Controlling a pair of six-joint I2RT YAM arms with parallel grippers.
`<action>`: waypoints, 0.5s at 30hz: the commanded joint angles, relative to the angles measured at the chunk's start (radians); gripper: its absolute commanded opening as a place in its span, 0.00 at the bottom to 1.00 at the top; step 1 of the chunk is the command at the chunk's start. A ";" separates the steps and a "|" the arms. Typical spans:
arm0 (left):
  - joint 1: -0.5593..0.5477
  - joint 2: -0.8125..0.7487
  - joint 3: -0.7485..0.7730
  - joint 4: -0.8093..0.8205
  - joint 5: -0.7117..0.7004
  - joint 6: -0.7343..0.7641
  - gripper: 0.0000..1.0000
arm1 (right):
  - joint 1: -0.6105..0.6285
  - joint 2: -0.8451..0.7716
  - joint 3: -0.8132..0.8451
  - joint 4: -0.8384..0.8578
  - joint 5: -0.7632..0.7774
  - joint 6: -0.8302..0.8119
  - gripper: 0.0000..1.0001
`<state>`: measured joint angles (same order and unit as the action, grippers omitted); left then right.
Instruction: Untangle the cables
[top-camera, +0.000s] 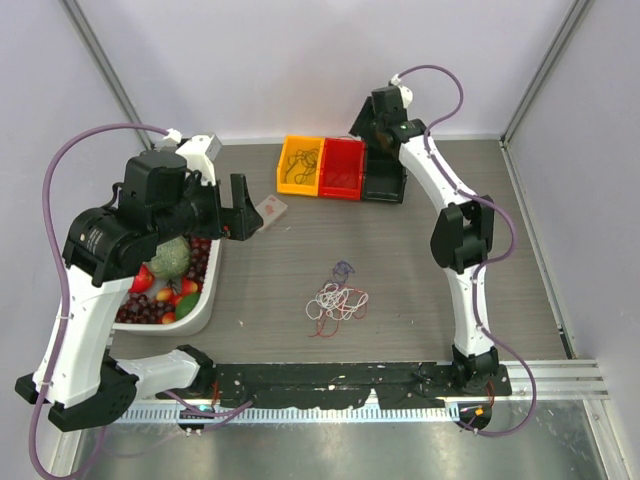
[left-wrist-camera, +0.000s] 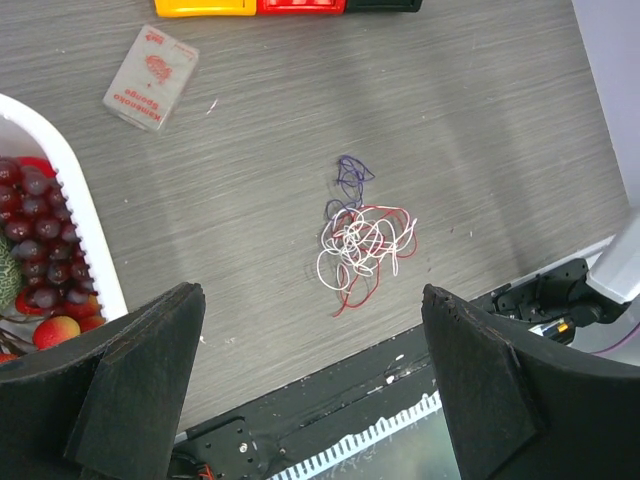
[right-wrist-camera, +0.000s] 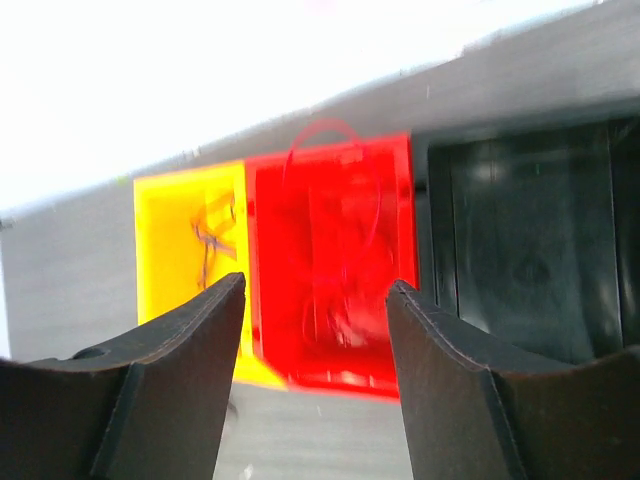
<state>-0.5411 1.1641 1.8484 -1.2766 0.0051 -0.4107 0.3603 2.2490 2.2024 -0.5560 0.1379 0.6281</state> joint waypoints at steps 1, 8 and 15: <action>0.001 -0.014 0.003 0.026 0.026 0.015 0.94 | -0.023 0.127 0.140 0.119 0.026 0.064 0.62; 0.003 -0.029 0.000 0.005 0.009 0.019 0.94 | -0.023 0.256 0.223 0.277 -0.007 -0.087 0.44; 0.001 -0.021 0.005 0.005 0.006 0.027 0.94 | -0.021 0.262 0.169 0.268 0.011 -0.050 0.38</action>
<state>-0.5411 1.1488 1.8484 -1.2789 0.0109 -0.4072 0.3347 2.5523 2.3600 -0.3538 0.1276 0.5785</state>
